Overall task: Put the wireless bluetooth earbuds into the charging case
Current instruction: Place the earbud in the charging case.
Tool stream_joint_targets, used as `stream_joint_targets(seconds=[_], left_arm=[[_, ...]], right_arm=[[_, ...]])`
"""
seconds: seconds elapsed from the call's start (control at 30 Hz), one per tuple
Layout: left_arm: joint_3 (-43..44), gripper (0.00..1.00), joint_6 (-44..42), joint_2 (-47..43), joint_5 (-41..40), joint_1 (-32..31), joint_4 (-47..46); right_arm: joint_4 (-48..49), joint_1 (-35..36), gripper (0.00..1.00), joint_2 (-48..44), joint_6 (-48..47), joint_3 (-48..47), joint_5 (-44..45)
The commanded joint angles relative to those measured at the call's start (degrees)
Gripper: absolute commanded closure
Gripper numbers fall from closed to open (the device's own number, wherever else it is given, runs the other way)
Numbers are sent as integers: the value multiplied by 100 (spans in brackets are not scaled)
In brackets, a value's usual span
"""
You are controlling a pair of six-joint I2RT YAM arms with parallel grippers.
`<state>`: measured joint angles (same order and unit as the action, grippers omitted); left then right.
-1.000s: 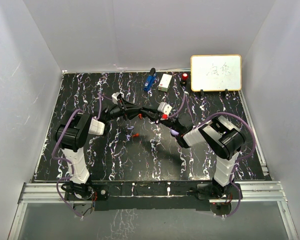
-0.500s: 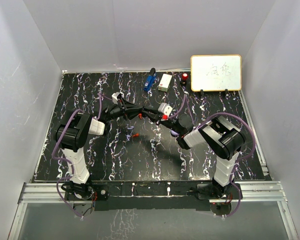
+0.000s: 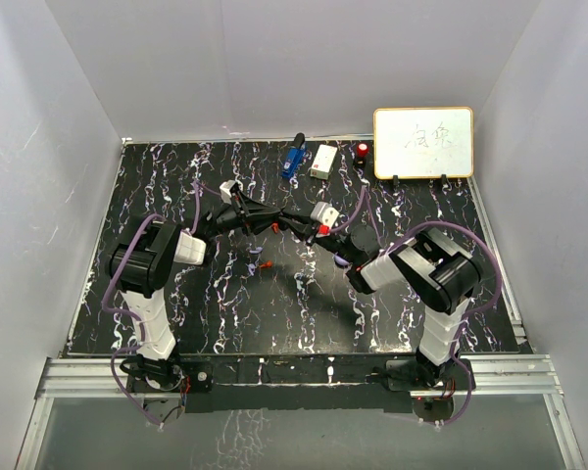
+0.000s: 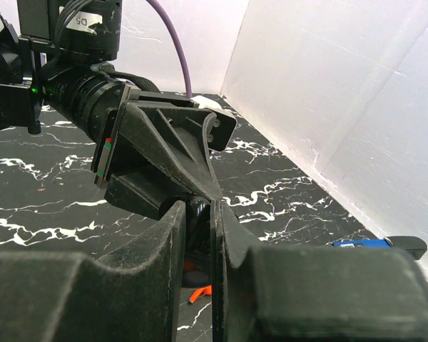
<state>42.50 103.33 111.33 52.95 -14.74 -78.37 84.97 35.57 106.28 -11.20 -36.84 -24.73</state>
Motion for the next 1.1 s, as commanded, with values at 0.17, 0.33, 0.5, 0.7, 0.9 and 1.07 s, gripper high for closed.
stream_joint_targets(seconds=[0.17,0.33,0.5,0.7,0.9,1.07], left_arm=[[248,100,-188,-405,-19,4,-230],[292,100,-372,-498,-47,0,40],[330,100,-384,-456,-53,-2,54],[366,100,-455,-381,-61,0,89],[434,100,-1180,-427,-26,20,765],[449,100,-2156,-625,-75,174,1755]], right_arm=[[1913,-4,88,-307,137,189,214],[1917,1,76,-370,203,227,287],[1913,-3,70,-451,240,234,354],[1917,2,63,-615,371,240,558],[1732,-2,58,-1357,814,454,1544],[-1972,0,61,-2465,1312,-22,2669]])
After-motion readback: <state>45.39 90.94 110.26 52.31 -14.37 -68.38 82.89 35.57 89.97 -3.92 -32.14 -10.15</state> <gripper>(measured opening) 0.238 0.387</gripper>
